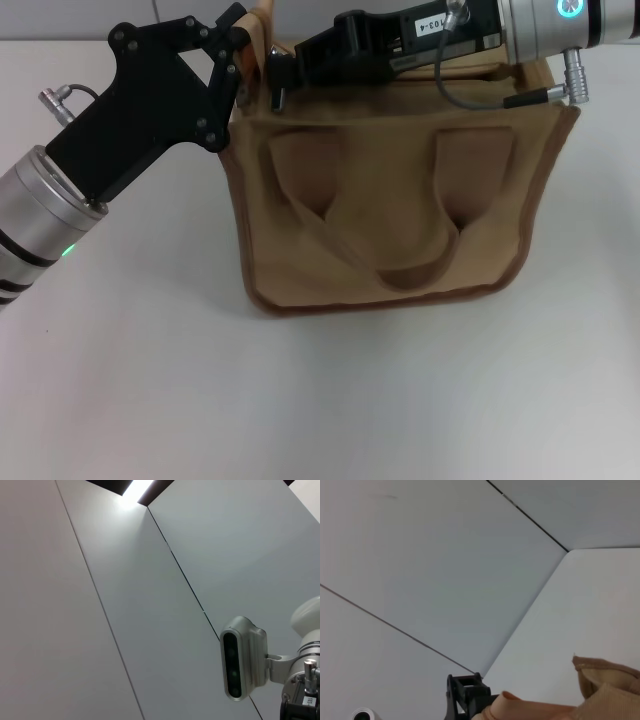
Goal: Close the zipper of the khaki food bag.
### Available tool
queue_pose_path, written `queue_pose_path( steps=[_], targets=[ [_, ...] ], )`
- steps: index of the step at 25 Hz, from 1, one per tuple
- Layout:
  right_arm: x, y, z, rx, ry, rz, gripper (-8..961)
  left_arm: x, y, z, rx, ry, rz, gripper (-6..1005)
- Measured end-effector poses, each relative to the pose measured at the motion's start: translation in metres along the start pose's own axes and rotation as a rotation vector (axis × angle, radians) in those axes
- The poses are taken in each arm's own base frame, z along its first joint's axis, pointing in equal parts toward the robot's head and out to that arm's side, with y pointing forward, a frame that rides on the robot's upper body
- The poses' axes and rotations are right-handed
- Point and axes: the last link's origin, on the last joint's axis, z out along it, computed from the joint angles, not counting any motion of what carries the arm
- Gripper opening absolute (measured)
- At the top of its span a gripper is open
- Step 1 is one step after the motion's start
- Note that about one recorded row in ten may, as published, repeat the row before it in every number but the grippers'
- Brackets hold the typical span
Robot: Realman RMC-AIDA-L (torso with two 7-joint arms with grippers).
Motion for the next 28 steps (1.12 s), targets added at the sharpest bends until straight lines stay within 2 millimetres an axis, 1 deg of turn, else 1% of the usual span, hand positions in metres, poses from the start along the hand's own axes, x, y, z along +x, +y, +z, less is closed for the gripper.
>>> queue_pose_path(
  steps=[5,17,28],
  targets=[
    [0.001,-0.001,0.001,0.003,0.004,-0.006,28,0.0,0.0,0.0,-0.001,0.0,0.0,42],
    [0.003,0.002,0.004,0.0,0.019,-0.052,8,-0.001,-0.001,-0.002,0.015,-0.008,0.003,44],
    [0.007,-0.002,-0.007,0.016,-0.005,-0.068,8,-0.004,-0.003,-0.004,0.03,-0.031,0.005,45]
  ],
)
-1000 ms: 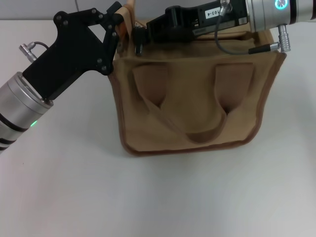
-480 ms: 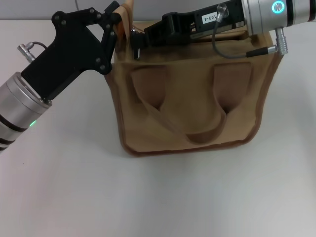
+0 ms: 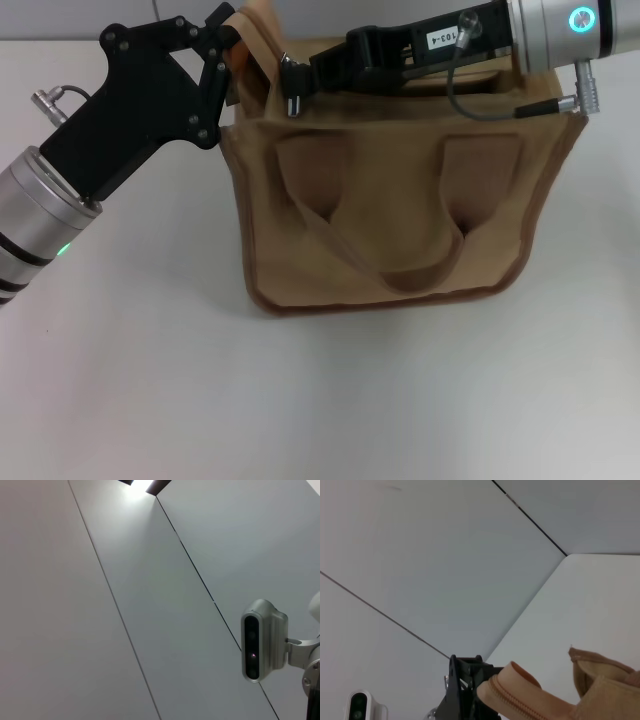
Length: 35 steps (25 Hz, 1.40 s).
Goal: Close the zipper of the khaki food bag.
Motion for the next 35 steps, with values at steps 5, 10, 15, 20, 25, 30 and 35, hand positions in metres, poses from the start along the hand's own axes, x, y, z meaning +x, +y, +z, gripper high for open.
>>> queue_pose_path(
  steps=[5,10,15,20,25,30,35],
  targets=[
    [0.002,-0.001,-0.005,-0.002,-0.004,-0.001,8,-0.001,-0.001,-0.001,0.014,-0.01,-0.002,46],
    [0.004,-0.002,-0.011,0.004,-0.011,-0.01,7,-0.004,-0.002,-0.002,0.027,-0.026,-0.004,46],
    [0.007,-0.002,-0.016,0.005,-0.011,-0.016,7,-0.005,-0.003,-0.003,0.034,-0.036,-0.005,47],
    [0.01,-0.003,-0.02,0.008,-0.009,-0.013,7,-0.006,-0.003,-0.004,0.049,-0.04,-0.01,48],
    [0.012,-0.005,-0.027,0.019,-0.016,-0.019,7,-0.006,-0.003,-0.007,0.067,-0.046,-0.015,48],
    [0.016,-0.008,-0.035,0.027,-0.021,-0.022,7,-0.009,-0.003,-0.01,0.075,-0.066,-0.017,49],
    [0.021,-0.01,-0.048,0.033,-0.039,-0.022,7,-0.011,-0.005,-0.011,0.093,-0.084,-0.019,50]
  ],
)
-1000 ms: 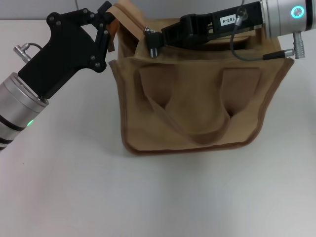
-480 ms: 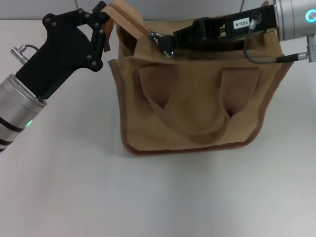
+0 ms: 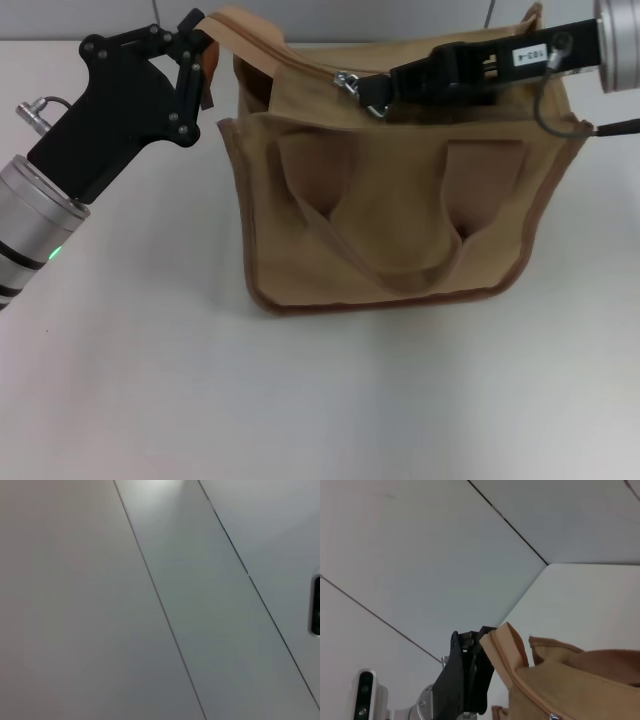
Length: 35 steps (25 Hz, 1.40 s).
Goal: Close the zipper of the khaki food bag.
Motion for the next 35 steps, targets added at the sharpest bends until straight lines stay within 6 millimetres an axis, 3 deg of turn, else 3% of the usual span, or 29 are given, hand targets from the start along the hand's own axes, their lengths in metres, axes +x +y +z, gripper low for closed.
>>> queue_pose_path(
  steps=[10,35],
  targets=[
    [0.013,-0.006,-0.032,0.002,-0.039,0.01,6,-0.005,0.001,-0.002,0.023,-0.032,-0.017,51],
    [0.041,-0.021,-0.081,0.057,-0.096,0.054,5,-0.007,0.0,-0.005,0.04,-0.043,-0.025,54]
  ],
)
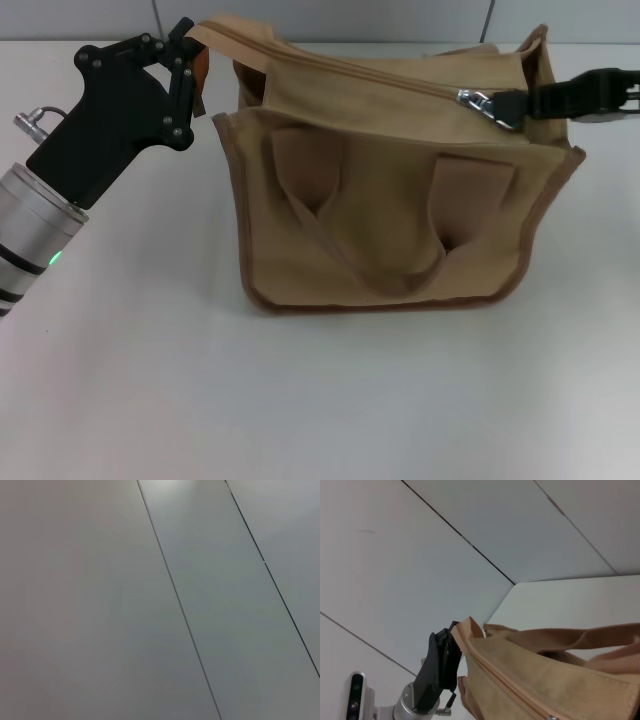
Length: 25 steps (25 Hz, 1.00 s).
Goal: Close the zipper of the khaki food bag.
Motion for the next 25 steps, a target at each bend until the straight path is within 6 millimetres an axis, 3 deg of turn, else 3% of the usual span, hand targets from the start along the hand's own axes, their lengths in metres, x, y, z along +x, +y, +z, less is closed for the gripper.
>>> queue_pose_path(
  steps=[15,25],
  targets=[
    [0.009,-0.006,-0.022,0.037,-0.009,0.014,4,-0.001,0.002,-0.002,0.005,-0.006,-0.01,56],
    [0.01,-0.004,-0.025,0.027,0.006,0.008,3,-0.001,0.001,-0.005,0.015,-0.009,-0.011,57]
  ],
)
